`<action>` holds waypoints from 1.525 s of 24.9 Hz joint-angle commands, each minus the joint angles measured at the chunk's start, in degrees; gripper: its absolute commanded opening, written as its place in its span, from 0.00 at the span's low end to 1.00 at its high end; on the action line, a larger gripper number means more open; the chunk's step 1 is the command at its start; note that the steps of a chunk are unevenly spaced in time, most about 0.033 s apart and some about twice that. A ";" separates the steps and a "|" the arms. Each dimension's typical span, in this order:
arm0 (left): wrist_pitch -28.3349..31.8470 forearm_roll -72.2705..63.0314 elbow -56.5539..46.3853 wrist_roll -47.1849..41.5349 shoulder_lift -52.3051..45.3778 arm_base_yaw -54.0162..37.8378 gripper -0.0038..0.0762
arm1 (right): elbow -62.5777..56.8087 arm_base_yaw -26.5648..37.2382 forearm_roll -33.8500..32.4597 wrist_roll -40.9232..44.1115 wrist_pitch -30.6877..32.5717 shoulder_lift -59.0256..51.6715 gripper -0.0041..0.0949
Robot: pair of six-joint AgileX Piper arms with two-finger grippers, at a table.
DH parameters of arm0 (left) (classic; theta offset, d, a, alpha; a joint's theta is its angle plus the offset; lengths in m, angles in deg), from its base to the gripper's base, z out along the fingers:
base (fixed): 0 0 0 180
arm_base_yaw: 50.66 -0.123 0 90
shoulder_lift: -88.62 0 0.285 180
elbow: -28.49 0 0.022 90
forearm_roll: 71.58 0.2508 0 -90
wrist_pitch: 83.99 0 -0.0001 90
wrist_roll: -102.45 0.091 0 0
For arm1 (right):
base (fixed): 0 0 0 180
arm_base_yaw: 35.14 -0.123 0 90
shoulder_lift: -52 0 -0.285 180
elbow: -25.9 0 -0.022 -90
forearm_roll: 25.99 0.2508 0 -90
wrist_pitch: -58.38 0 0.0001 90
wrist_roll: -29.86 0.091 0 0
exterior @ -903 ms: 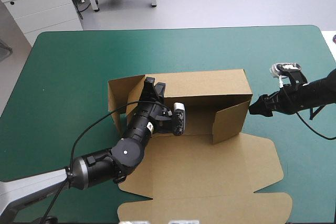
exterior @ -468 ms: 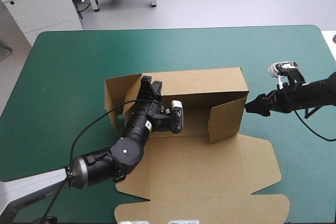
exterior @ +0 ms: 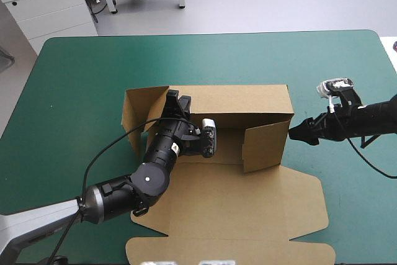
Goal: Fold the box
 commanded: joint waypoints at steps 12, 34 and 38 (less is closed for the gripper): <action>0.30 3.02 1.58 -0.76 -2.13 0.43 0.04 | -2.64 -0.34 0.68 5.31 3.43 -9.53 0.82; 0.30 3.02 1.58 -1.74 -2.13 0.43 0.04 | -9.77 -0.34 1.49 -1.06 -7.10 -15.15 0.82; 0.30 3.02 1.58 -1.74 -2.13 0.43 0.04 | -11.31 -0.34 3.63 -2.17 -8.04 -14.18 0.82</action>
